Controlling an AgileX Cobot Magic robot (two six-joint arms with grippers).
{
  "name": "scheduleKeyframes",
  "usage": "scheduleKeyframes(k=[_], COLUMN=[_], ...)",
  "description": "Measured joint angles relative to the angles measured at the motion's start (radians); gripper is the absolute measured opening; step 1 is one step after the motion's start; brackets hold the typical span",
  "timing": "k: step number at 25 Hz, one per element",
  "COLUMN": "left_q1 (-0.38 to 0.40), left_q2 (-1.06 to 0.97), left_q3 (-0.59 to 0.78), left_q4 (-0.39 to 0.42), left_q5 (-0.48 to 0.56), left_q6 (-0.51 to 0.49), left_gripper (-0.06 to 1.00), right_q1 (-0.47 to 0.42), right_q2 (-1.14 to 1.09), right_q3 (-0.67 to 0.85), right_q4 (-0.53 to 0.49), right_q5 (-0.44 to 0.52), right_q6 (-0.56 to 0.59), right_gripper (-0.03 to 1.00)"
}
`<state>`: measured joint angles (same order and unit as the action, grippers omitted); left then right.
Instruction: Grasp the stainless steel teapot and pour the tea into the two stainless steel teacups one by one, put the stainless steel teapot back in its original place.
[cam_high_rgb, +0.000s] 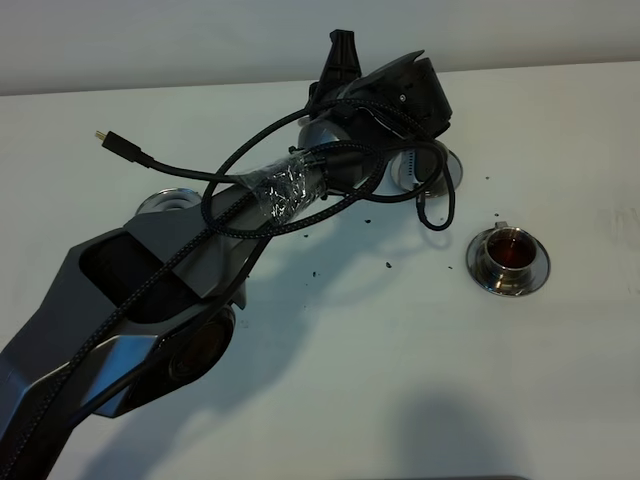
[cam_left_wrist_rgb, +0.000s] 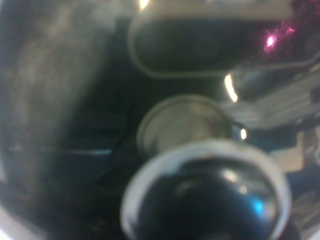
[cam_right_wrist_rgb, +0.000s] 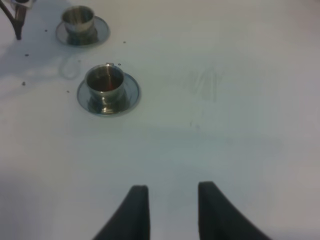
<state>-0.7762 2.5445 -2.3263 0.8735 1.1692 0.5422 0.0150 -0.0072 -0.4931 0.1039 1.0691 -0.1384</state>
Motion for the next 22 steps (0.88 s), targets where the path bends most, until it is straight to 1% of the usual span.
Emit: scheduleKeyframes(k=[22], left_q1=[-0.008], left_q2=[0.004], left_q3=[0.000], left_q4=[0.019], left_q5=[0.013], left_q6=[-0.001], left_gripper=[0.22], right_q1=[0.000], right_q2=[0.000], right_q3=[0.000], right_q4=[0.000], right_q5=[0.000], right_q6=[0.000], right_gripper=[0.23])
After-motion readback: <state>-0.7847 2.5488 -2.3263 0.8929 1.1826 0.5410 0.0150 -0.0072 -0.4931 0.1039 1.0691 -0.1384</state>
